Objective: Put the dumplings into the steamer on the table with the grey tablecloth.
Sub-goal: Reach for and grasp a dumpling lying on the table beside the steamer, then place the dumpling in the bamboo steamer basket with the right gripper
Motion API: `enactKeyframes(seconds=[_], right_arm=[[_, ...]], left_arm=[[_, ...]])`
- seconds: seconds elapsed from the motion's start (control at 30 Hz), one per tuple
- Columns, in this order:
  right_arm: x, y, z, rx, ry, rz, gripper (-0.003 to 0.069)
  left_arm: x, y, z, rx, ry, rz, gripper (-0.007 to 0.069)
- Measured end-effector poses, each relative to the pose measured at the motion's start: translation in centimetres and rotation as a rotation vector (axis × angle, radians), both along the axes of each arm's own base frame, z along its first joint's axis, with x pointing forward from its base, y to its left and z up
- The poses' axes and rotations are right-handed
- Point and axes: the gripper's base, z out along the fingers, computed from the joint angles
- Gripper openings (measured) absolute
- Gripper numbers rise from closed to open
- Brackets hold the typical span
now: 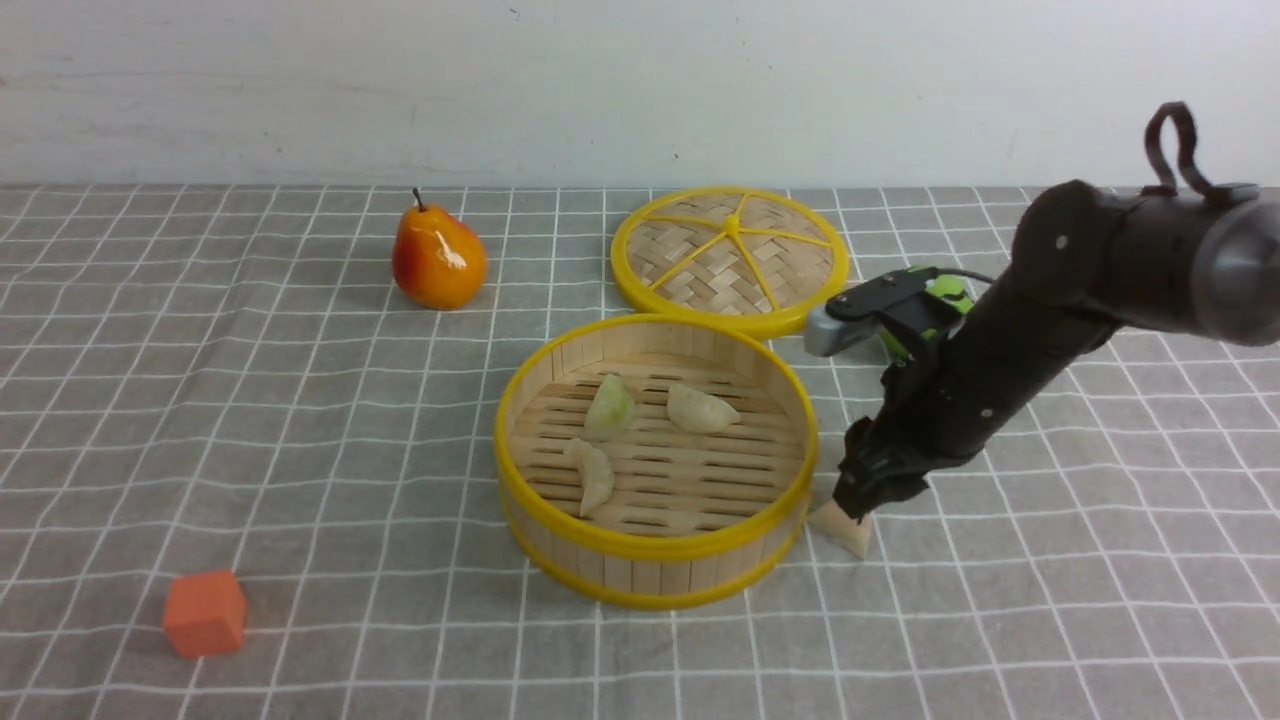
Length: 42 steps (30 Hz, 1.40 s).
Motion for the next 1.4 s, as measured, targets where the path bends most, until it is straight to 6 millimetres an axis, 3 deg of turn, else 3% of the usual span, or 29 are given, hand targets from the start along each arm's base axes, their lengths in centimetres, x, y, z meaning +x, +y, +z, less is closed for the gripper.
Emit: enactKeyframes(seconds=[0.1,0.27,0.37,0.53,0.6,0.7,0.77,0.8,0.97,1.07,1.17,1.3,1.4], right_arm=[[0.0,0.7,-1.5,-0.025,0.02,0.031,0.0336],[-0.1,0.3,-1.5,-0.091,0.023,0.069,0.0187],[-0.2,-0.4,-0.6,-0.157,0.059,0.094,0.0173],[0.2,-0.8,4.3,-0.141,0.022,0.036,0.0173],[0.3,0.0,7.1,-0.045,-0.029,0.009,0.0173],[0.1,2.2,9.3,0.106,-0.092,0.046,0.0173],[0.1,3.9,9.1,0.173,-0.119,0.108,0.0173],[0.1,5.4,8.3,0.206,-0.139,0.167,0.0173],[0.9,8.4,3.1,0.204,-0.103,0.236,0.0175],[1.1,9.2,1.2,0.196,-0.09,0.213,0.0245],[1.2,9.4,1.5,0.206,-0.098,0.171,0.0373],[0.9,8.8,4.7,0.197,-0.145,0.16,0.0495],[0.0,7.1,10.3,0.129,-0.227,0.184,0.0498]], left_arm=[[0.0,0.0,0.0,0.0,0.0,0.0,0.0122],[0.0,0.0,0.0,0.0,0.0,0.0,0.0122],[0.0,0.0,0.0,0.0,0.0,0.0,0.0122],[0.0,0.0,-0.1,0.002,-0.002,-0.002,0.0122],[0.1,-0.1,-0.2,0.007,-0.012,-0.005,0.0122],[0.2,-0.1,-0.3,0.014,-0.025,-0.008,0.0126],[0.2,-0.1,-0.3,0.015,-0.03,-0.009,0.0127],[0.3,-0.1,-0.3,0.016,-0.031,-0.009,0.0129],[0.3,-0.1,-0.2,0.016,-0.032,-0.009,0.0132],[0.3,-0.1,-0.2,0.017,-0.032,-0.009,0.0134],[0.3,-0.1,-0.2,0.017,-0.033,-0.009,0.0138],[0.3,-0.1,-0.2,0.017,-0.033,-0.009,0.0143],[0.3,-0.1,-0.2,0.017,-0.033,-0.009,0.0146]])
